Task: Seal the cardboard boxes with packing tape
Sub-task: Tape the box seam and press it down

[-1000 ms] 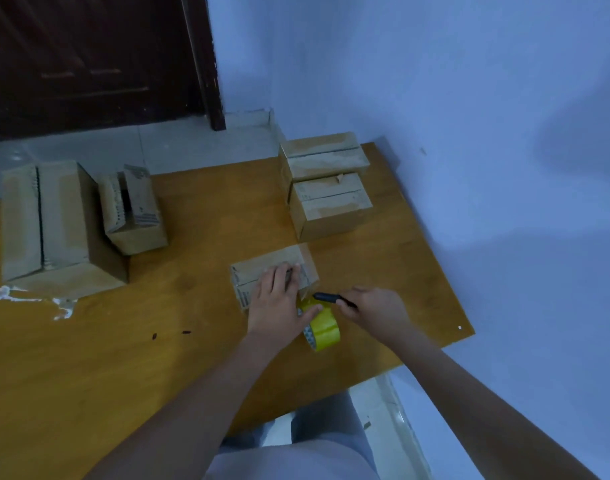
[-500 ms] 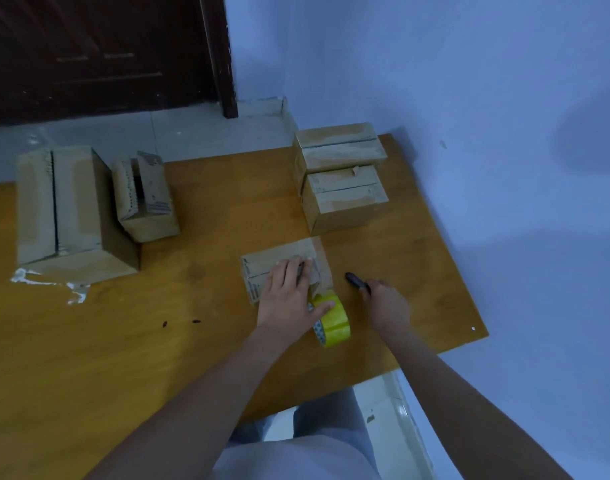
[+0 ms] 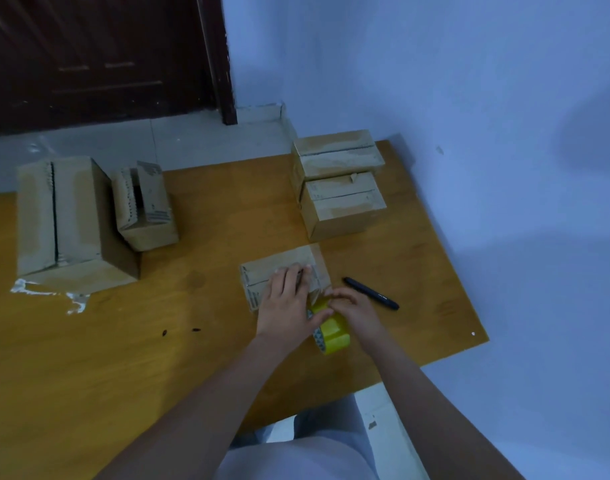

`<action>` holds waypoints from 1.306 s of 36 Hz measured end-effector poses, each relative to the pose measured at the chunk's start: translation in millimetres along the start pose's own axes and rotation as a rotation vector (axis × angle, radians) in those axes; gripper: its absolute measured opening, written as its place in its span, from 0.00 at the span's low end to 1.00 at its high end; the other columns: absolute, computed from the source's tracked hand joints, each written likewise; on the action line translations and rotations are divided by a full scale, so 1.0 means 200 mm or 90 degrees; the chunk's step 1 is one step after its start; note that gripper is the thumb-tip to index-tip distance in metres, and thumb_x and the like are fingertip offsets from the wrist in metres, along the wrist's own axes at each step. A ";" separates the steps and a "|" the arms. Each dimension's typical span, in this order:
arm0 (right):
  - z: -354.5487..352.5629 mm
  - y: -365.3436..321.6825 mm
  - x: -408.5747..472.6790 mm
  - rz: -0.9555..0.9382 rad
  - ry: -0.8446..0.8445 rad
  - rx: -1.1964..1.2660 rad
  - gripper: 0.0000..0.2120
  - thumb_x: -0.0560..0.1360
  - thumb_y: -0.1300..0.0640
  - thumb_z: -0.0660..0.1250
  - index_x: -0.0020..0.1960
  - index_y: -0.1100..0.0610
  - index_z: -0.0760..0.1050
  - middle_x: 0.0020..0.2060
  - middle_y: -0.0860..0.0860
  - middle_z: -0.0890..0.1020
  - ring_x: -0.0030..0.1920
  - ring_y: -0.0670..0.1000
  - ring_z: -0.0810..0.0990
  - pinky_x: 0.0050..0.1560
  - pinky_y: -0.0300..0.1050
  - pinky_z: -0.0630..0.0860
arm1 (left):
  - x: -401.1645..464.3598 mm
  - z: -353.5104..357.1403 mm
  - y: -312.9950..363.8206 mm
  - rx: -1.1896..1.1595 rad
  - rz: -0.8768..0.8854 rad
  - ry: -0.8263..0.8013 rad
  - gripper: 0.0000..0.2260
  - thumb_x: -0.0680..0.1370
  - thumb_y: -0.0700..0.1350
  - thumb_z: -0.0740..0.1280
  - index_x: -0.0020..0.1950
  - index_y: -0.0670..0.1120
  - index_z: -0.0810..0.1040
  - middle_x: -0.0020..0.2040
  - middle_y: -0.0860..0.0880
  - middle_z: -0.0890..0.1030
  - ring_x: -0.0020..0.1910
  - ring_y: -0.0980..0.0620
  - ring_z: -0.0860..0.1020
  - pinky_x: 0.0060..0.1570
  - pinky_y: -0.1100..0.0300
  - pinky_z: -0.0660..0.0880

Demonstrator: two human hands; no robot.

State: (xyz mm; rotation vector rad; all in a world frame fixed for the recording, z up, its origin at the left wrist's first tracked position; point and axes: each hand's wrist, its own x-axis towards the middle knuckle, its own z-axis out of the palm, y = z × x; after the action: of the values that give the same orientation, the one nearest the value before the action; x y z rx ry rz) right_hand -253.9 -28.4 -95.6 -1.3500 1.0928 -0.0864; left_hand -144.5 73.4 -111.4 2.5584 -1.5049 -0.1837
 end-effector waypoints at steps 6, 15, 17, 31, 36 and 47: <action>-0.03 -0.05 -0.01 0.056 -0.032 -0.055 0.09 0.75 0.64 0.64 0.53 0.60 0.80 0.44 0.50 0.81 0.47 0.50 0.79 0.47 0.42 0.74 | 0.00 0.03 -0.01 -0.008 0.006 0.043 0.37 0.74 0.68 0.47 0.67 0.43 0.75 0.60 0.45 0.76 0.61 0.44 0.69 0.57 0.48 0.75; -0.02 -0.11 -0.03 0.113 -0.006 -0.029 0.06 0.75 0.65 0.67 0.49 0.58 0.80 0.39 0.51 0.80 0.39 0.48 0.78 0.37 0.39 0.73 | 0.02 0.08 -0.02 -0.118 -0.020 0.099 0.22 0.75 0.55 0.68 0.63 0.43 0.78 0.58 0.45 0.77 0.61 0.46 0.66 0.52 0.46 0.78; -0.01 -0.12 -0.04 0.122 0.001 -0.027 0.07 0.75 0.64 0.66 0.52 0.60 0.80 0.40 0.51 0.80 0.38 0.47 0.78 0.35 0.39 0.73 | 0.03 0.10 -0.02 -0.113 -0.022 0.123 0.22 0.77 0.57 0.61 0.62 0.43 0.79 0.57 0.46 0.77 0.60 0.46 0.67 0.52 0.47 0.78; -0.05 -0.11 -0.02 0.098 -0.031 -0.113 0.08 0.76 0.60 0.66 0.53 0.60 0.80 0.37 0.50 0.79 0.36 0.46 0.77 0.32 0.36 0.72 | 0.03 0.10 0.01 -0.129 -0.053 0.190 0.20 0.75 0.55 0.63 0.58 0.44 0.82 0.55 0.48 0.77 0.57 0.48 0.70 0.49 0.51 0.77; -0.13 -0.01 -0.08 0.125 -0.070 -0.162 0.07 0.77 0.59 0.66 0.52 0.57 0.80 0.37 0.46 0.79 0.36 0.42 0.75 0.32 0.31 0.69 | 0.06 0.10 0.02 -0.125 -0.073 0.218 0.18 0.69 0.48 0.77 0.56 0.43 0.83 0.54 0.47 0.78 0.55 0.48 0.68 0.48 0.51 0.78; -0.31 -0.01 -0.01 -0.029 -0.079 -0.171 0.06 0.76 0.59 0.66 0.44 0.50 0.79 0.41 0.44 0.79 0.45 0.47 0.77 0.43 0.36 0.72 | 0.06 0.15 -0.02 0.018 -0.009 0.267 0.19 0.71 0.48 0.74 0.60 0.42 0.80 0.56 0.47 0.71 0.55 0.45 0.70 0.47 0.47 0.78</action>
State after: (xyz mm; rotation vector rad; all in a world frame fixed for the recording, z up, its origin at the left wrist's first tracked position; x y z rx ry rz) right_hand -295.4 -73.0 -82.9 -1.5981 0.9933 0.1139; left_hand -141.7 62.0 -142.4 2.4261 -1.3327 0.3533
